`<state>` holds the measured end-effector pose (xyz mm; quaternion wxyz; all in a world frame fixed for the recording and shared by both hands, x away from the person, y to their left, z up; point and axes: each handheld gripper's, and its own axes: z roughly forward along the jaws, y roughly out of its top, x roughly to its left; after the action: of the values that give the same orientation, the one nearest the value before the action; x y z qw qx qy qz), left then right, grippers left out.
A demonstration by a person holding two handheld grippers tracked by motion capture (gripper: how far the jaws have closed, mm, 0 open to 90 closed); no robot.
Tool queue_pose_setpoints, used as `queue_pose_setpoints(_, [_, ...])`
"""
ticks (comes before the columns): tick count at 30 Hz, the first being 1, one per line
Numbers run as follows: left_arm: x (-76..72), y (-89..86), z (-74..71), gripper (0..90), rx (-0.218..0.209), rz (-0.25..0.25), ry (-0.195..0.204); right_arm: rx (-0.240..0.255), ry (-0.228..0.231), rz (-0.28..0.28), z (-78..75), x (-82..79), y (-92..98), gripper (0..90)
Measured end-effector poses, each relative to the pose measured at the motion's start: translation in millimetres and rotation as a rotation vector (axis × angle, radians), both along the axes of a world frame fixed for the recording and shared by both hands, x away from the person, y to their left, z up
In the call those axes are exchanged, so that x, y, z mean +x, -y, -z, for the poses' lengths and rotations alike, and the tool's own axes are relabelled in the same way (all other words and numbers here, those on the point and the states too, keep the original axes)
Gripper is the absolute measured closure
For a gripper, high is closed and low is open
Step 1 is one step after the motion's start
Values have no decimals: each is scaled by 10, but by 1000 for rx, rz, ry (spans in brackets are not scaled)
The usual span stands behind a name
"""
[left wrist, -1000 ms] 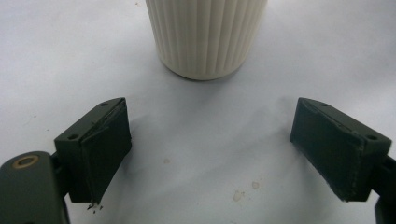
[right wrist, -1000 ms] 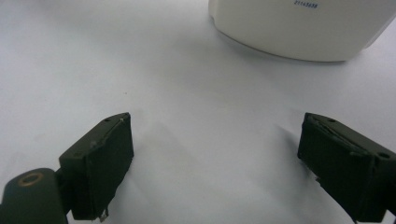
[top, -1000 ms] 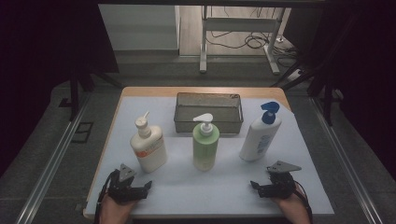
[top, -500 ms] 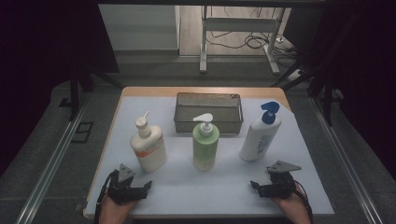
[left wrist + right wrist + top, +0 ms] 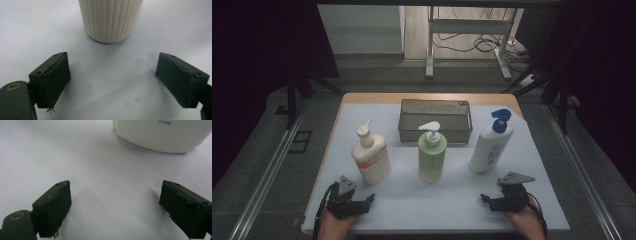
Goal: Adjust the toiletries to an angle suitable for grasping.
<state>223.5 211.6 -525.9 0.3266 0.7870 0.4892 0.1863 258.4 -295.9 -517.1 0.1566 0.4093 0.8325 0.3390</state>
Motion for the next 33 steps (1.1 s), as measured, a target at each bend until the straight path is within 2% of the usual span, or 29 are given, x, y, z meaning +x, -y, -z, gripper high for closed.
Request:
queue_pose_setpoints(10, [-2,1,2,120,0,-1,3,3,-17,0,-40,8,32,135])
queue_pose_setpoints(16, [-3,1,3,120,-1,-2,4,24,5,5,-109,5,51,148])
queue_pose_setpoints(20, [-4,1,4,120,-1,-3,5,21,-3,7,-134,24,69,147])
queue_pose_setpoints(22, [-5,1,4,120,-1,-3,5,29,-22,-3,-145,41,82,149])
queue_pose_setpoints(25, [-6,1,5,121,-2,-3,6,35,-21,-5,-168,58,88,145])
queue_pose_setpoints(33, [-7,0,6,121,-3,-4,7,43,-7,6,-279,86,128,257])
